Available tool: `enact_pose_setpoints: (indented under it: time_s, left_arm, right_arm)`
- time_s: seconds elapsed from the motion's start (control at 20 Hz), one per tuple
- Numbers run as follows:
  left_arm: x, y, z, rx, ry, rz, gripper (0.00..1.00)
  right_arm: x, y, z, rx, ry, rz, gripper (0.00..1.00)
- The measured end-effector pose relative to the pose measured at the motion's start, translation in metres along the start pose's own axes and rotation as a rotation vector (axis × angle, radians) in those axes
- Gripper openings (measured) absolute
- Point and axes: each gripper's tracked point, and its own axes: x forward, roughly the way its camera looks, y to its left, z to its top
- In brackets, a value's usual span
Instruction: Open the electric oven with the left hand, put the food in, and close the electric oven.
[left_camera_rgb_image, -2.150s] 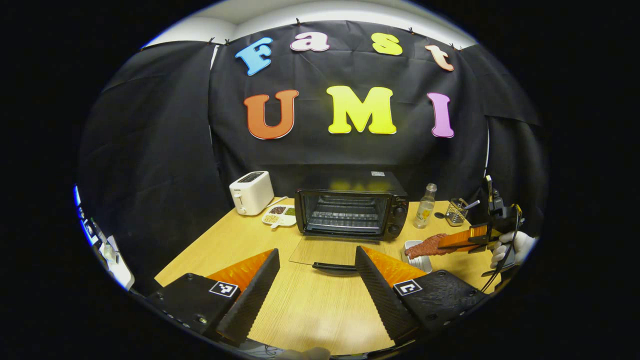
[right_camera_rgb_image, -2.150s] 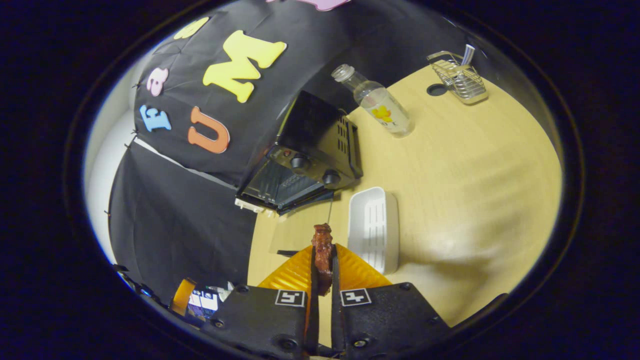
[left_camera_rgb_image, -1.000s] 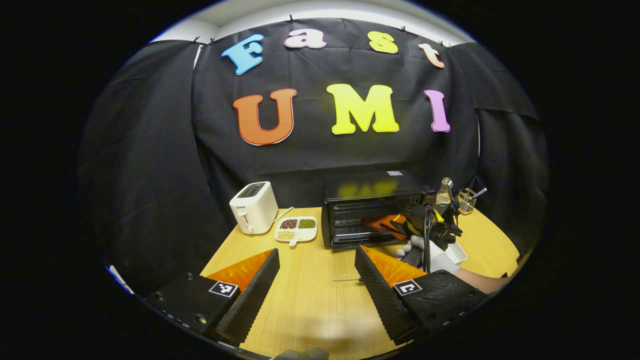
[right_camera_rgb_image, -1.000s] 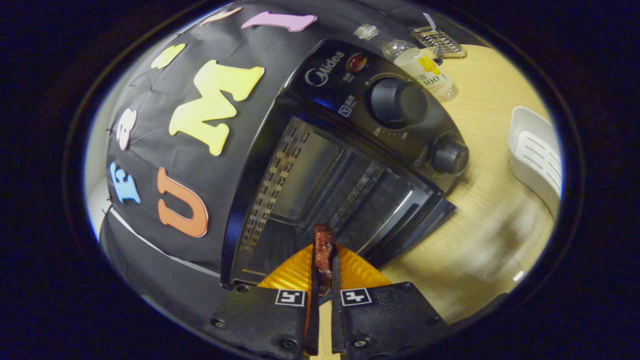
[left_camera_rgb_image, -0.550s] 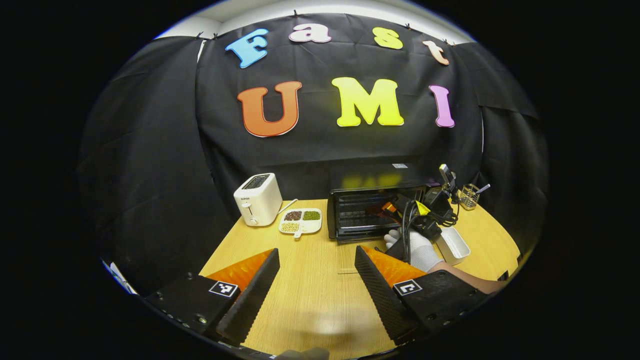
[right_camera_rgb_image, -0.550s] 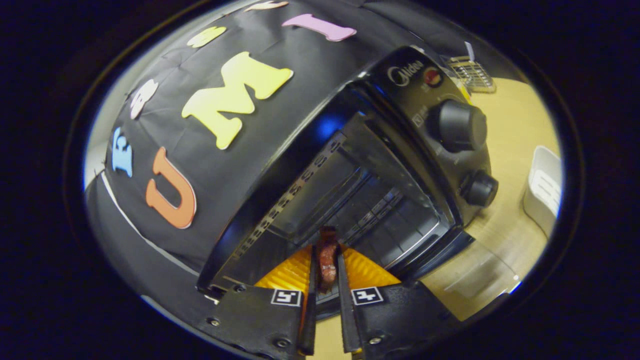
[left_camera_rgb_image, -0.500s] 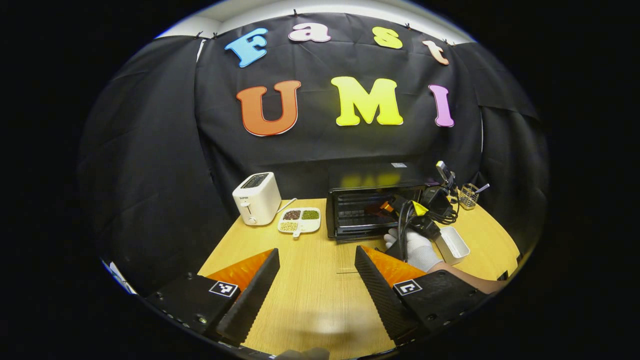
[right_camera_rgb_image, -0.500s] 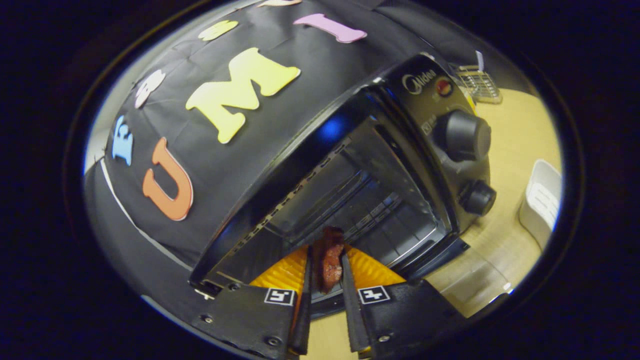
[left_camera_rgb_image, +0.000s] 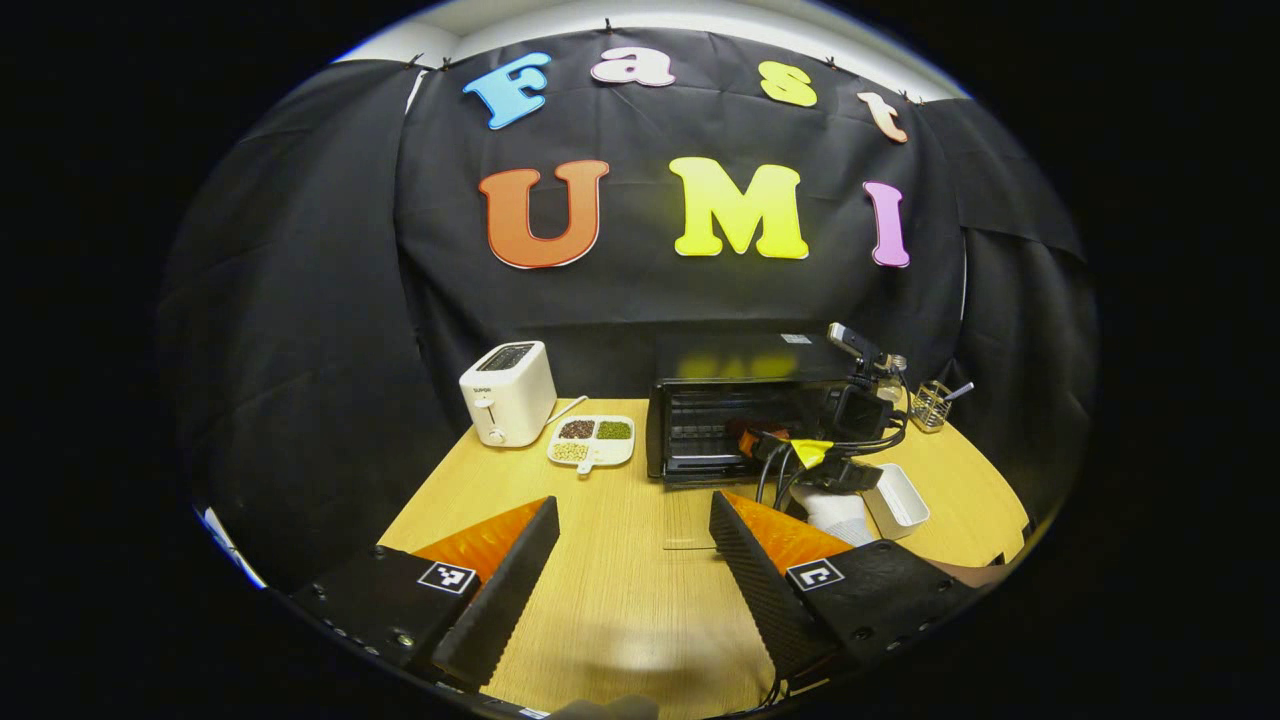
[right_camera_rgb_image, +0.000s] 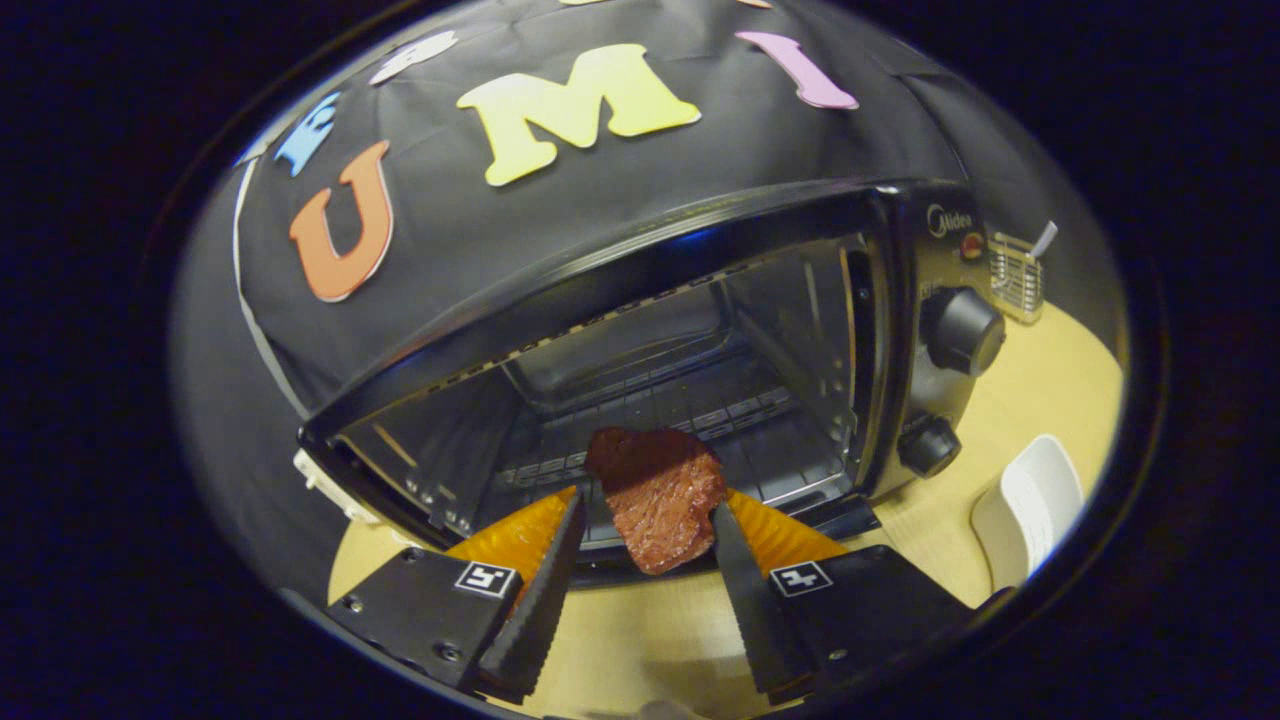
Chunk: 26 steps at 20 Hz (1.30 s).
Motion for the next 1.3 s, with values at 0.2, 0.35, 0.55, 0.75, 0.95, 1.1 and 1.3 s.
enact_pose_setpoints:
  time_s: [0.2,0.35,0.55,0.75,0.95,1.1,1.3]
  left_arm:
    - [-0.004,0.002,-0.003,-0.014,-0.003,-0.003,0.97]
    - [-0.005,0.001,-0.005,-0.02,-0.003,-0.009,0.97]
    - [-0.008,0.004,-0.007,-0.02,-0.004,-0.005,0.97]
    - [-0.008,0.006,-0.008,-0.024,-0.01,0.0,0.97]
    - [-0.008,0.003,-0.006,-0.018,-0.02,0.003,0.97]
    - [-0.008,0.002,0.002,-0.006,-0.045,0.01,0.97]
    - [-0.007,-0.01,0.013,0.009,-0.085,0.001,0.97]
  right_arm:
    - [-0.004,0.004,0.002,-0.103,-0.012,-0.005,0.79]
    - [-0.002,0.013,-0.007,-0.171,0.033,0.016,0.93]
    - [-0.02,0.009,0.0,-0.131,-0.005,0.018,0.99]
    - [-0.038,0.003,0.018,-0.159,-0.035,0.035,0.98]
    - [-0.068,0.005,0.035,-0.155,-0.054,0.084,0.99]
    - [-0.112,0.003,0.068,-0.183,-0.105,0.132,0.99]
    - [-0.188,-0.014,0.111,-0.267,-0.149,0.173,0.98]
